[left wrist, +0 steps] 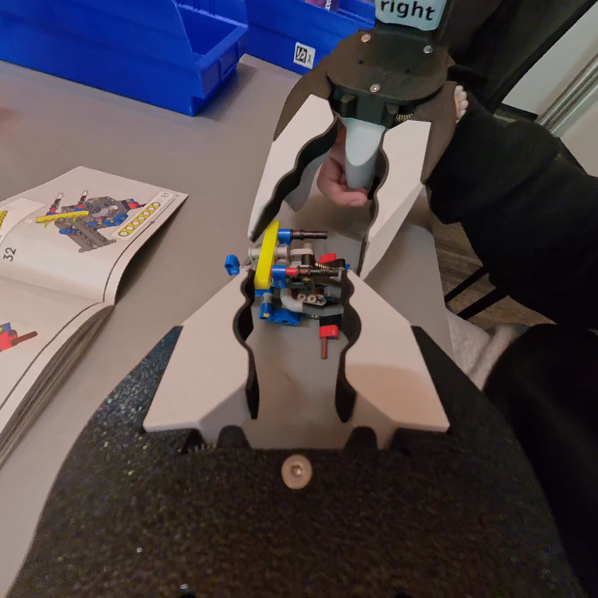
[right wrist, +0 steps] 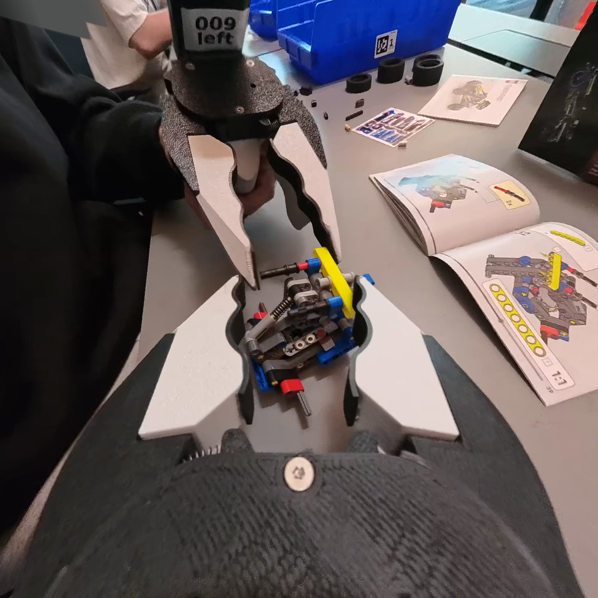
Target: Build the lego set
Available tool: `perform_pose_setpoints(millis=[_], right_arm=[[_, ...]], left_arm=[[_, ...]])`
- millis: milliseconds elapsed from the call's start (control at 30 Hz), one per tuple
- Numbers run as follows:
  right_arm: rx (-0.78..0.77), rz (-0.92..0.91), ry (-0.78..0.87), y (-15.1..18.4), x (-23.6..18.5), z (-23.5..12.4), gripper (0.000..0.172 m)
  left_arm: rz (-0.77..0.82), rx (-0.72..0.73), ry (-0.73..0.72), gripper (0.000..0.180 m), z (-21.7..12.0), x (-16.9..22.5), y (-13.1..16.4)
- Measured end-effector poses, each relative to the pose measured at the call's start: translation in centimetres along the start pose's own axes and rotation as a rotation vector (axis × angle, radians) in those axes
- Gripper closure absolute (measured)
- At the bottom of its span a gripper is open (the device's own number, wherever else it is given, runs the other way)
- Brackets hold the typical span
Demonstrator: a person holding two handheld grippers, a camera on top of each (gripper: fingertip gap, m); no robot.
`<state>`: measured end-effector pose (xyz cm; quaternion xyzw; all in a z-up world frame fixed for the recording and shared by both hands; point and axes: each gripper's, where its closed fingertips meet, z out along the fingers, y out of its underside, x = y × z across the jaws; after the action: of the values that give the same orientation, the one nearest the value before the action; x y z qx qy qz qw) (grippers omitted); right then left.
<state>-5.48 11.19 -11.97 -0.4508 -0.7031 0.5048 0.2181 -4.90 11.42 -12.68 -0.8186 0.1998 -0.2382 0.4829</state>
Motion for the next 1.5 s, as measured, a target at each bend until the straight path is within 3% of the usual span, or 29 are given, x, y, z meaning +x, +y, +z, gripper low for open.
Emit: perform_pose_setpoints(millis=[167,300,467,833,1133,1500], right_arm=[[0.109,0.014,0.039,-0.7,0.4,-1.5,0.112],[0.098,0.050,0.044,0.7,1.7,-1.8,0.112],[0.082,0.043,-0.007,0.6,1.5,-1.3,0.130],[0.077,0.017,0.063,0.7,1.3,-1.0,0.130],[0.063,0.025,0.068,0.9,1.4,-0.9,0.130],[0.060,0.017,0.068,0.9,1.4,-0.9,0.131]], left_arm=[[0.001,0.033,0.018,0.128,-0.1,0.1,-0.1],[0.023,0.030,0.015,0.129,0.1,0.1,0.0],[0.025,0.050,0.005,0.132,0.3,0.0,0.0],[0.008,0.073,0.018,0.129,0.2,0.1,0.0],[0.089,0.053,-0.036,0.132,0.4,-0.2,0.3],[0.043,0.061,0.004,0.134,0.3,-0.2,0.1]])
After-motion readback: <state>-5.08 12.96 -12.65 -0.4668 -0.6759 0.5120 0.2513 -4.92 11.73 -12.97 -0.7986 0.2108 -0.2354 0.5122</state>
